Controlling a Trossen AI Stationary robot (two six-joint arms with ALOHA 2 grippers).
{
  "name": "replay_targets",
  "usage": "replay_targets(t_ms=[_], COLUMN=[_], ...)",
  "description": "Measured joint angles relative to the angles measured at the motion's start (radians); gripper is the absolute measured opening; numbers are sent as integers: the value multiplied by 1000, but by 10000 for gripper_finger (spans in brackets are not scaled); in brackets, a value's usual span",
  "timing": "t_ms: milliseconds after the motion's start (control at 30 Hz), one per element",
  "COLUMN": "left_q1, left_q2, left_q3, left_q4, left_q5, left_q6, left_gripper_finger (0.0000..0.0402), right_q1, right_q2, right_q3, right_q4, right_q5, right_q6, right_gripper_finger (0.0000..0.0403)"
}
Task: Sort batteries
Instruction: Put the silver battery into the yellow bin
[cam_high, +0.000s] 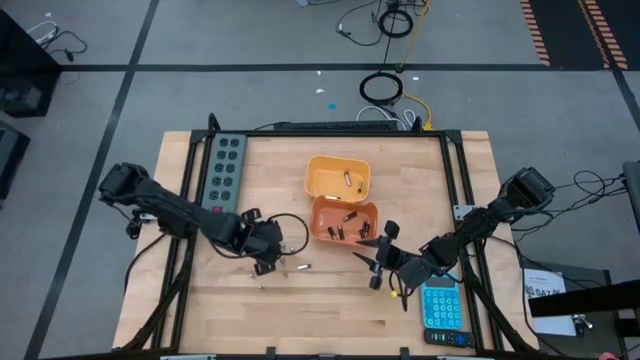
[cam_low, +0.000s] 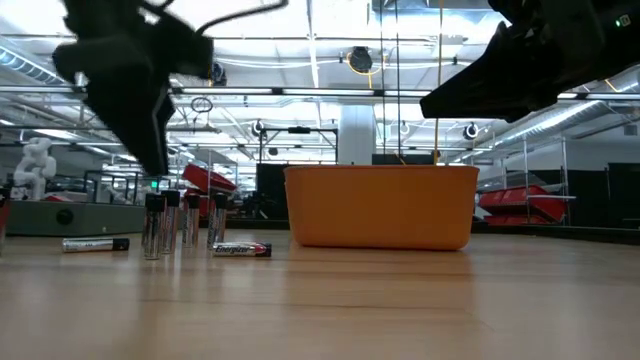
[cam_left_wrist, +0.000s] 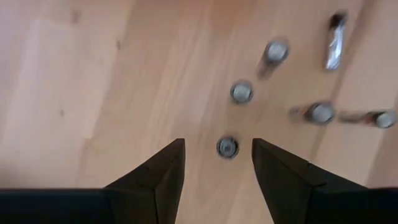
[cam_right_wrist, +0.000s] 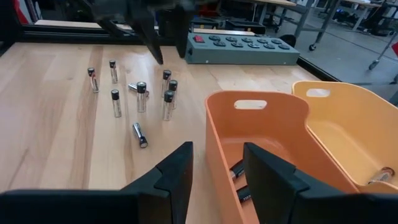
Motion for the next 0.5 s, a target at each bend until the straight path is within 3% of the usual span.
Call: replay_targets(t_ms=[267, 500], left_q1=[0, 20], left_q2=[0, 0], left_q3=[-120, -187], left_q4=[199, 306], left_q5=[78, 77], left_q6=[-32, -33], left_gripper_finger=[196, 196], right_q1=[2, 2], right_q2=[0, 0], right_q3=[0, 0], right_q4=[1, 0], right_q5=[1, 3], right_q6=[2, 0], right_gripper_finger=[132, 132])
